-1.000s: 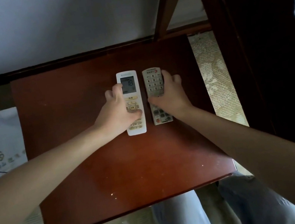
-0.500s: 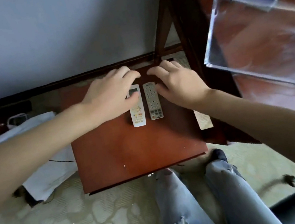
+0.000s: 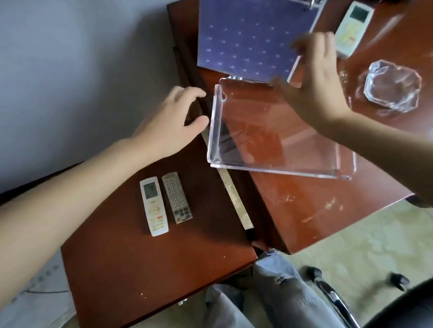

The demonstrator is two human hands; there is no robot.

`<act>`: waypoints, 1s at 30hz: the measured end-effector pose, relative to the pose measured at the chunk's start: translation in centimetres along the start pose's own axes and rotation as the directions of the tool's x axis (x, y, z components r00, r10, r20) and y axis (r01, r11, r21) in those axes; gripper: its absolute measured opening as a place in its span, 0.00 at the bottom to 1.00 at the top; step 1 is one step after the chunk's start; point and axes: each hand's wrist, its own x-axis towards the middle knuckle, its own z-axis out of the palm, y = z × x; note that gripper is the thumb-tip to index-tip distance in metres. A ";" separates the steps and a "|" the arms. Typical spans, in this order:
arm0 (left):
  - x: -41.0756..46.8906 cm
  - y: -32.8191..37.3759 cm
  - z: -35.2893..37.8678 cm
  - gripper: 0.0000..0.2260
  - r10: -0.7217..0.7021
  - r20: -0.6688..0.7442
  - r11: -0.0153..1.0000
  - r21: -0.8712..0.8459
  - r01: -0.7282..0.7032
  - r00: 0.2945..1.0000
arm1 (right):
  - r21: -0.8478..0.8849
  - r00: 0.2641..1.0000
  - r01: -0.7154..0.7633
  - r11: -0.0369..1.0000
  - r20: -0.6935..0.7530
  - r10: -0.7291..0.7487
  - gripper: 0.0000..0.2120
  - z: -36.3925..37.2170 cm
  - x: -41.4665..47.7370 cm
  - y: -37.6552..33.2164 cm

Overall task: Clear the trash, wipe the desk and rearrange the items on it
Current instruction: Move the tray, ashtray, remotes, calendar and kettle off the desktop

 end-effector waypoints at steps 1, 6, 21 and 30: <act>1.0 0.2 0.5 0.20 -0.011 0.029 1.000 -0.022 0.012 1.000 | 0.054 0.997 -0.060 0.997 -0.048 0.062 0.23 -0.3 0.9 1.2; 4.6 0.1 2.1 0.27 -0.169 0.133 0.978 -0.098 0.182 0.977 | 0.325 0.967 -0.252 0.912 0.055 0.247 0.28 -0.4 5.0 5.6; 5.1 -0.7 2.6 0.35 -0.253 0.352 0.714 -0.560 0.420 0.901 | 0.589 0.960 -0.255 0.767 0.058 0.275 0.15 0.5 6.4 5.6; -2.9 -7.0 -2.1 0.36 -0.117 0.410 0.800 -0.502 0.330 0.905 | 0.601 0.944 -0.246 0.761 -0.029 0.329 0.16 0.5 -1.2 -5.3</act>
